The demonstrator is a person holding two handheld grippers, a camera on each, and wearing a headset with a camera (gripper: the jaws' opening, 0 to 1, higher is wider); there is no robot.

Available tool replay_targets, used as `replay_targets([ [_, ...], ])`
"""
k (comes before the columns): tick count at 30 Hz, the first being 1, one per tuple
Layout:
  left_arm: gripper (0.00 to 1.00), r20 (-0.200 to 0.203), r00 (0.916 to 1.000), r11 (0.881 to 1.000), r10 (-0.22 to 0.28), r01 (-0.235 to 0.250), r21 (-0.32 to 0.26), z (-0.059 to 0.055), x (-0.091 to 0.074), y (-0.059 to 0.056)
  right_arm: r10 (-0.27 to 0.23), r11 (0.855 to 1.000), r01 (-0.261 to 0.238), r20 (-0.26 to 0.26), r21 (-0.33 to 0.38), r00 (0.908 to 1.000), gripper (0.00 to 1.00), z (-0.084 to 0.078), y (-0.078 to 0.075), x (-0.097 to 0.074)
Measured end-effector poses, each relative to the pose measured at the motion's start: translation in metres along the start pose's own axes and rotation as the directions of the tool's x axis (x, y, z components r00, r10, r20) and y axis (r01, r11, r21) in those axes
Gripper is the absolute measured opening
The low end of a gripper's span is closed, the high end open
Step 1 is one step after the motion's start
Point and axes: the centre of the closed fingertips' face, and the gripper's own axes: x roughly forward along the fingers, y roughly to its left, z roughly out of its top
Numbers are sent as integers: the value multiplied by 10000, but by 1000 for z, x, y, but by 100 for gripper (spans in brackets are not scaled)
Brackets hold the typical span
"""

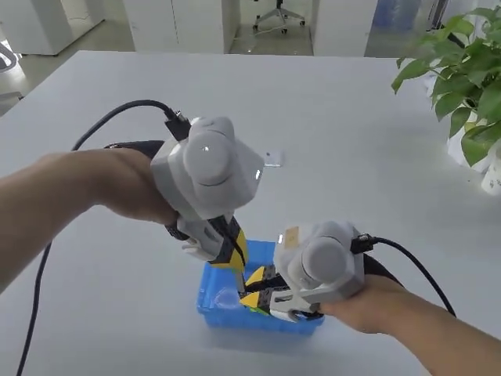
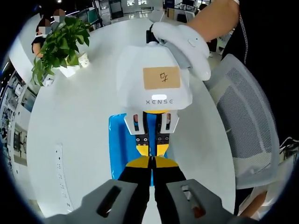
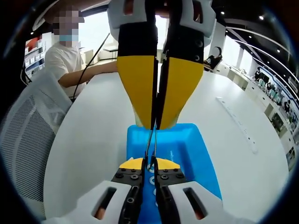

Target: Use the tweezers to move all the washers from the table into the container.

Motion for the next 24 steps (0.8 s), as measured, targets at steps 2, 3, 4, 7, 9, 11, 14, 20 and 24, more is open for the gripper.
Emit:
replay_targets([
  [2, 3, 18, 10000, 10000, -3, 3, -16, 0, 1, 1, 20, 10000, -20, 1, 39, 10000, 8, -1, -1, 1],
  [3, 3, 14, 10000, 10000, -3, 3, -32, -1, 1, 3, 38, 10000, -37, -5, 48, 10000, 8, -1, -2, 1],
  [4, 3, 7, 10000, 10000, -17, 17, -43, -2, 2, 3, 48, 10000, -48, -18, 48, 10000, 8, -1, -2, 2],
  [7, 3, 5, 10000, 10000, -27, 27, -56, -2, 2, 4, 77, 9999, -77, -17, 92, 10000, 8, -2, -3, 2],
  [9, 3, -7, 10000, 10000, -22, 22, -51, -3, 2, 4, 57, 10000, -57, -36, 43, 10000, 9, -2, -3, 2],
  [11, 3, -16, 10000, 10000, -34, 34, -62, -3, 3, 4, 62, 10000, -62, -57, 28, 10000, 9, -3, -3, 3],
  [14, 3, -56, 10000, 10000, -57, 57, -67, -5, 3, 3, 54, 10000, -54, -87, -35, 9999, 9, -3, -3, 4],
  [20, 3, -88, 9999, 9999, -82, 82, -87, -6, 4, 3, 77, 10000, -78, -124, -49, 9999, 9, -4, -4, 5],
  [24, 3, -93, 9999, 9999, -99, 98, -106, -7, 6, 4, 101, 9999, -102, -196, -42, 9998, 9, -6, -5, 6],
])
